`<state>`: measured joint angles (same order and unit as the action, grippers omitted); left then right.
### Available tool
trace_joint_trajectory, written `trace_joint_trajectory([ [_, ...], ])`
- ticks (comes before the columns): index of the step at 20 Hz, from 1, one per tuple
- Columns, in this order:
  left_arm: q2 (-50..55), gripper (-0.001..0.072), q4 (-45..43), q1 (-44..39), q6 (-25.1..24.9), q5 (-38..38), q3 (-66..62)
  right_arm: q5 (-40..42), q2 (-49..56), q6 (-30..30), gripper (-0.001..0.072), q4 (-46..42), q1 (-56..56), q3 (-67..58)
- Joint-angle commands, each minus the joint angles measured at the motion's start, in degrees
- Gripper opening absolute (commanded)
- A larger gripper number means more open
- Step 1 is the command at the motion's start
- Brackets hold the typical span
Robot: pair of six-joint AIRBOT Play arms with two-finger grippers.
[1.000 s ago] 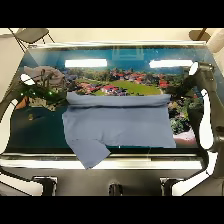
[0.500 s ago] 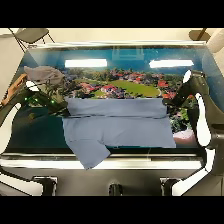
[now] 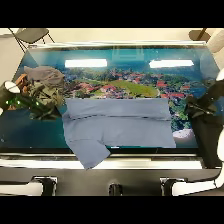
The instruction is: Fold the shirts.
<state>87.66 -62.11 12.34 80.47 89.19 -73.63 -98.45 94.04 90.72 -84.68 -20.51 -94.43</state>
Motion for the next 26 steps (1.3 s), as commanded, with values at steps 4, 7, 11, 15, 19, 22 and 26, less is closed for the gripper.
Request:
trace_joint_trajectory([
  [4,-17.4,0.0444,3.2,0.0,-6.2,-8.6,35.0,5.5,-11.4,-0.1,0.0518,2.9,-3.2,16.2],
  [7,-20.6,0.0444,5.5,-1.2,-6.2,-13.0,42.3,7.7,-14.3,-1.0,0.0518,3.0,-3.2,22.3],
  [11,-20.5,0.0444,7.1,-5.2,-5.9,-16.2,44.7,10.3,-17.0,-1.8,0.0519,3.0,-3.2,28.8],
  [15,-19.8,0.0443,8.2,-8.4,-3.7,-20.7,44.7,13.0,-19.1,-2.1,0.0519,3.1,-3.2,33.5],
  [19,-19.0,0.0371,8.2,-10.6,-1.3,-23.9,44.7,13.9,-19.6,-2.7,0.0520,3.1,-3.2,36.9],
  [22,-19.0,0.0293,8.2,-13.0,0.6,-26.0,44.7,14.0,-19.6,-3.0,0.0570,3.1,-3.2,39.0],
  [26,-19.1,0.0034,8.1,-13.5,-0.1,-25.5,44.7,14.8,-19.6,-4.2,0.0570,4.6,-3.2,43.2],
])
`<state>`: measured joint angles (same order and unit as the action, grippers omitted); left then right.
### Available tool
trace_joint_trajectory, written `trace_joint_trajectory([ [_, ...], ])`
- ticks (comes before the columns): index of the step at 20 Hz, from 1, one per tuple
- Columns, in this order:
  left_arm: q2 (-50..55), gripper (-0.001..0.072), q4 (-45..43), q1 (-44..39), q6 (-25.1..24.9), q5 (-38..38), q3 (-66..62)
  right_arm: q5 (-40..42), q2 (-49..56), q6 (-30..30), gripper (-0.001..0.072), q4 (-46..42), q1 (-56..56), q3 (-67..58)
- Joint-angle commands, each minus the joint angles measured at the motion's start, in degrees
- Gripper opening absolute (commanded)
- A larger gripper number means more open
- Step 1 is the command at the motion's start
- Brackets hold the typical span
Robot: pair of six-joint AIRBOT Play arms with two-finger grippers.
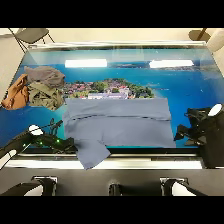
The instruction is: Fold the shirts.
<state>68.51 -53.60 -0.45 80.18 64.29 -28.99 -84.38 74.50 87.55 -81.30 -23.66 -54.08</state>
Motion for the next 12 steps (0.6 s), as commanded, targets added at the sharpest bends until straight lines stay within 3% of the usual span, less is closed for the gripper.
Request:
trace_joint_trajectory([
  [1,0.0,0.0034,-0.4,-0.7,0.2,-0.5,0.0,1.7,0.0,-2.0,0.0574,2.8,0.0,4.1],
  [12,-0.1,0.0033,-0.5,-0.7,-0.7,-0.5,0.0,12.3,1.0,-2.3,0.0556,4.4,0.0,8.4],
])
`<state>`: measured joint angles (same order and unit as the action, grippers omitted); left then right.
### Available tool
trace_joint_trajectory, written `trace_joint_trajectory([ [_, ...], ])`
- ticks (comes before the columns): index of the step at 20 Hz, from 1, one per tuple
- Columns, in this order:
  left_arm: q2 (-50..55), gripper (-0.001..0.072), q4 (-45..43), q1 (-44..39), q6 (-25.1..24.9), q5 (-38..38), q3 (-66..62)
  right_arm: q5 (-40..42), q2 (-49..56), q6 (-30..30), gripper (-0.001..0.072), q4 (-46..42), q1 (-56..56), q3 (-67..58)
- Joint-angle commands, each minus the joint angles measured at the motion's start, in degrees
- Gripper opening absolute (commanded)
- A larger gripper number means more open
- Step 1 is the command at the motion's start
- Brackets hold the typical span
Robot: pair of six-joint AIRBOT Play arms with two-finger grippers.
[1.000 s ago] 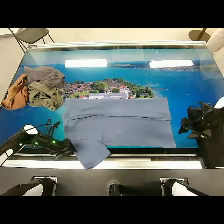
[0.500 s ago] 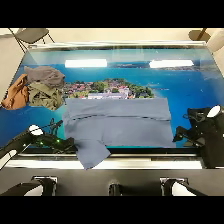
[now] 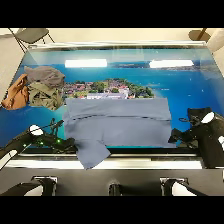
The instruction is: Fold the shirts.
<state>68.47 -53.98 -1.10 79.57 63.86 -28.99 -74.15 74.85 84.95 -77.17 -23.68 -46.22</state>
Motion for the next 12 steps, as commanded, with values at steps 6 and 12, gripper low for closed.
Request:
trace_joint_trajectory([
  [6,0.0,0.0033,-0.2,0.0,-0.1,0.0,0.0,2.1,3.2,0.3,0.0271,3.5,0.0,0.6],
  [12,-2.6,0.0030,-1.5,0.0,-1.6,3.1,-7.1,1.3,0.7,-2.3,0.0037,3.5,0.0,-2.3],
])
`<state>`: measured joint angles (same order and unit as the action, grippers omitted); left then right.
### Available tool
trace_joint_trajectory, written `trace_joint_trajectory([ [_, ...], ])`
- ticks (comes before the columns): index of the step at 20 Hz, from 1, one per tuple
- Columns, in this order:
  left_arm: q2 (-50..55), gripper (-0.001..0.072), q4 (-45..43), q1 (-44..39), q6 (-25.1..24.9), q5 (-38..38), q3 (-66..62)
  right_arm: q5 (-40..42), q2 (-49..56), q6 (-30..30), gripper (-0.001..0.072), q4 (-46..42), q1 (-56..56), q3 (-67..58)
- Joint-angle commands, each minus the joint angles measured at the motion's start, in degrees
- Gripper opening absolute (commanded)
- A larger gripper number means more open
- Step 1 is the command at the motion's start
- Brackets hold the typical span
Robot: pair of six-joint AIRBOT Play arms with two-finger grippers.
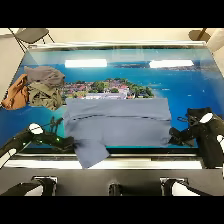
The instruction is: Fold the shirts.
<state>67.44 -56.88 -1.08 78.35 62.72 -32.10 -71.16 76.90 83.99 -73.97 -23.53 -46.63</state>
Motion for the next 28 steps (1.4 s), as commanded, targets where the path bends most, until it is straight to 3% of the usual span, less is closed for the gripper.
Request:
trace_joint_trajectory([
  [1,-2.0,0.0030,1.4,0.0,-0.4,6.0,-7.1,-1.8,-1.8,-1.2,0.0036,0.9,-0.2,-3.6],
  [4,-1.7,0.0028,-0.9,0.0,1.4,8.2,-17.5,0.7,-1.8,-1.1,0.0035,2.9,1.7,-11.2],
  [9,7.3,0.0028,-8.9,0.2,4.4,6.8,-34.6,11.7,4.8,4.0,0.0035,-7.1,11.4,-27.1],
  [13,20.0,0.0029,-8.7,1.2,5.3,8.0,-48.9,9.8,16.5,5.9,0.0036,-5.8,13.1,-39.2],
  [16,29.4,0.0029,-8.7,1.2,5.3,13.3,-57.2,11.7,21.5,5.9,0.0037,-2.9,13.1,-41.9],
  [22,36.9,0.0038,-8.7,1.1,6.1,14.4,-58.2,9.5,25.4,7.0,0.0042,-0.6,13.1,-41.9],
  [23,36.9,0.0105,-8.7,1.1,6.1,14.3,-58.2,9.0,25.3,7.5,0.0086,-0.7,13.1,-41.9],
  [25,36.8,0.0392,-8.8,1.3,6.1,15.6,-58.8,7.1,24.9,7.3,0.0308,-0.9,13.0,-42.2],
  [27,36.8,0.0407,-8.8,1.8,6.1,18.1,-60.7,4.3,24.5,7.3,0.0506,-0.7,12.0,-43.9],
  [28,36.7,0.0407,-8.8,2.1,6.1,19.4,-61.9,3.1,24.4,6.3,0.0528,0.8,10.9,-45.2],
])
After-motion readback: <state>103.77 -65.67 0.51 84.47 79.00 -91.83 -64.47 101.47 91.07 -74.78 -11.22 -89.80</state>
